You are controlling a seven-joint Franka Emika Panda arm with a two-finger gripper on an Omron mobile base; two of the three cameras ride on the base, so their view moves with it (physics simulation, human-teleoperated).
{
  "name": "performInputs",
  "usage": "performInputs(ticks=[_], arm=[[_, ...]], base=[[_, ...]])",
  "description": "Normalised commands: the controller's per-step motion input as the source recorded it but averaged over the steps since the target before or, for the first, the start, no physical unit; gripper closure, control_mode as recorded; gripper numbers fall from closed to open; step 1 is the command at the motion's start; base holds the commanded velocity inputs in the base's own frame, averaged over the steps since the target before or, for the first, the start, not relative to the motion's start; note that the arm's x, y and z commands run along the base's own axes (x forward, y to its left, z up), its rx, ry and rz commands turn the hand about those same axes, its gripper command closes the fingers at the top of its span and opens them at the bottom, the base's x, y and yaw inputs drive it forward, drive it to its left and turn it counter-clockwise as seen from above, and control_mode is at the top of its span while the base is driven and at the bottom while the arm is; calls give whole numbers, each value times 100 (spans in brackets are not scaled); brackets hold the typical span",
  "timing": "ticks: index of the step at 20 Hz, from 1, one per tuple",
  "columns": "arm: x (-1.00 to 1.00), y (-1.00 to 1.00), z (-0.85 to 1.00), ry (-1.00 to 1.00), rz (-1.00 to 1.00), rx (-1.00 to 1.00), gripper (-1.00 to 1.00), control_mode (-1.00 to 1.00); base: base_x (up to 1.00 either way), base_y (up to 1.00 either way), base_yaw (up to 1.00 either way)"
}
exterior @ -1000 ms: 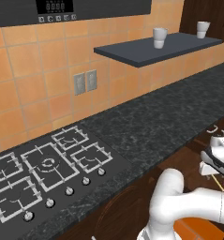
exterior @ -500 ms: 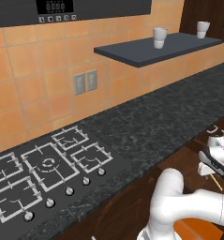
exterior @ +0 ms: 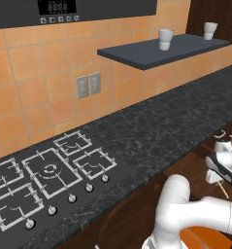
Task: Take a straw from the drawer in front and place it inside the glass cup on the dining counter.
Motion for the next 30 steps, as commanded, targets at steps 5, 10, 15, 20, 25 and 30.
performInputs(ticks=[5, 10, 15, 20, 25, 30], arm=[[-32, -30, 0, -2, 11, 0, 100, -100], [-12, 1, 50, -15, 13, 0, 100, -100], [-14, 23, 100, -16, 12, 0, 100, -100], [-31, 26, 100, -16, 3, -1, 100, -100], [-39, 30, 100, -17, 0, -8, 100, -100], [-34, 41, 97, -13, 0, -10, 100, -100]], base=[[0, 0, 0], [0, 0, 0], [0, 0, 0], [0, 0, 0], [0, 0, 0], [0, 0, 0]])
